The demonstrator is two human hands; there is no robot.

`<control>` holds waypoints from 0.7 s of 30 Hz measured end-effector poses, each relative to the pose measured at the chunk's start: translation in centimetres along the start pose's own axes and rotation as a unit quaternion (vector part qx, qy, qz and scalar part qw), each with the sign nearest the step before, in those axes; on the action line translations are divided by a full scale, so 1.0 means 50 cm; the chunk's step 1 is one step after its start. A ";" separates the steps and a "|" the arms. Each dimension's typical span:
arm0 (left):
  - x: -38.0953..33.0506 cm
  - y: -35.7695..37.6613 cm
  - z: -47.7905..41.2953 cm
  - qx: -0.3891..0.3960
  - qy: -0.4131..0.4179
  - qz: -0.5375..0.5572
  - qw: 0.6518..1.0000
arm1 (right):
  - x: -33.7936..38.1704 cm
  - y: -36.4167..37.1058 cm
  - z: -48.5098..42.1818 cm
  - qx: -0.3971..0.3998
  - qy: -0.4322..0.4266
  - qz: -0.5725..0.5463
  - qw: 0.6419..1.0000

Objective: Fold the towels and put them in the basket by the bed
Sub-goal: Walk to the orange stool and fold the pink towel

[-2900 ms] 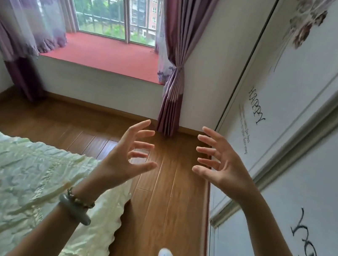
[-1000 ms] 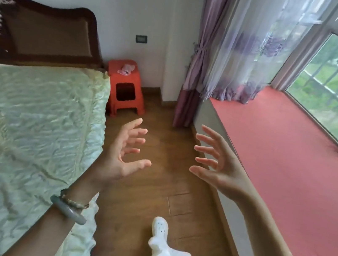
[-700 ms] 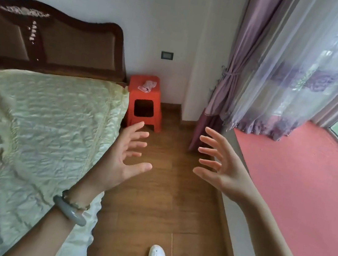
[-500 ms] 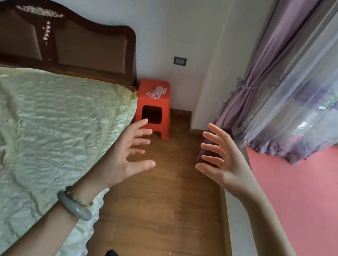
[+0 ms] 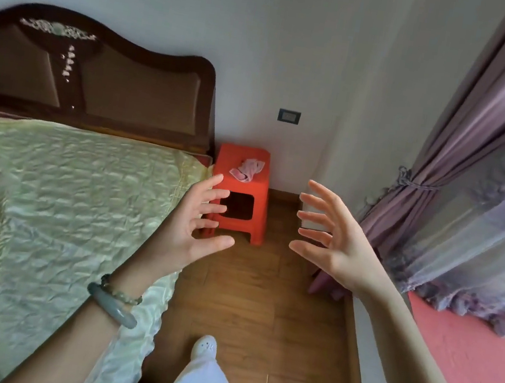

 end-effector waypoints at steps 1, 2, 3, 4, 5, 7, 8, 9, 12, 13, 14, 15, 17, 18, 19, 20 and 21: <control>0.016 -0.012 -0.041 0.002 -0.002 0.003 1.000 | -0.007 -0.003 -0.043 -0.002 0.000 -0.001 1.000; 0.029 -0.025 -0.083 0.004 -0.002 0.005 1.000 | -0.013 -0.007 -0.086 -0.006 -0.001 -0.004 1.000; 0.040 -0.037 -0.124 0.007 0.001 0.005 1.000 | -0.016 -0.011 -0.128 -0.010 -0.004 -0.007 1.000; 0.050 -0.048 -0.165 0.012 0.004 0.004 1.000 | -0.020 -0.014 -0.169 -0.012 -0.006 -0.009 1.000; 0.059 -0.057 -0.202 0.016 0.006 0.003 1.000 | -0.025 -0.017 -0.208 -0.014 -0.006 -0.009 1.000; 0.074 -0.076 -0.273 0.018 0.008 0.004 1.000 | -0.030 -0.028 -0.280 -0.025 -0.006 -0.013 1.000; 0.081 -0.085 -0.306 0.019 0.010 0.003 1.000 | -0.032 -0.035 -0.314 -0.030 -0.009 -0.017 0.999; 0.091 -0.092 -0.338 0.023 0.011 0.002 1.000 | -0.037 -0.040 -0.346 -0.032 -0.009 -0.019 0.999; 0.121 -0.108 -0.423 0.036 0.005 0.003 0.999 | -0.059 -0.055 -0.427 -0.037 0.003 -0.022 0.999; 0.129 -0.112 -0.451 0.038 0.003 0.002 0.999 | -0.068 -0.063 -0.452 -0.040 0.008 -0.022 0.999; 0.138 -0.114 -0.479 0.042 0.001 0.003 0.999 | -0.076 -0.071 -0.478 -0.043 0.013 -0.021 0.999; 0.147 -0.116 -0.508 0.044 0.001 0.004 0.999 | -0.085 -0.079 -0.505 -0.045 0.017 -0.020 0.999; 0.167 -0.119 -0.566 0.046 -0.001 0.008 0.999 | -0.107 -0.098 -0.560 -0.047 0.026 -0.020 0.998; 0.177 -0.121 -0.595 0.045 -0.003 0.008 0.999 | -0.118 -0.107 -0.588 -0.046 0.029 -0.020 0.998; 0.189 -0.122 -0.625 0.045 -0.006 0.010 0.999 | -0.129 -0.116 -0.618 -0.044 0.032 -0.017 0.998; 0.201 -0.124 -0.656 0.043 -0.008 0.011 0.999 | -0.140 -0.125 -0.649 -0.042 0.034 -0.015 0.998; 0.213 -0.125 -0.688 0.041 -0.011 0.012 0.999 | -0.150 -0.135 -0.683 -0.040 0.034 -0.015 0.998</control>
Point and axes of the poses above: each hand's wrist, its own z-axis away from the middle knuckle, its own y-axis out of the palm, x = y × z, the point moved 8 cm from there along -z, towards the middle knuckle, and after that the axes turned 8 degrees about -z, right-handed, at the moved point
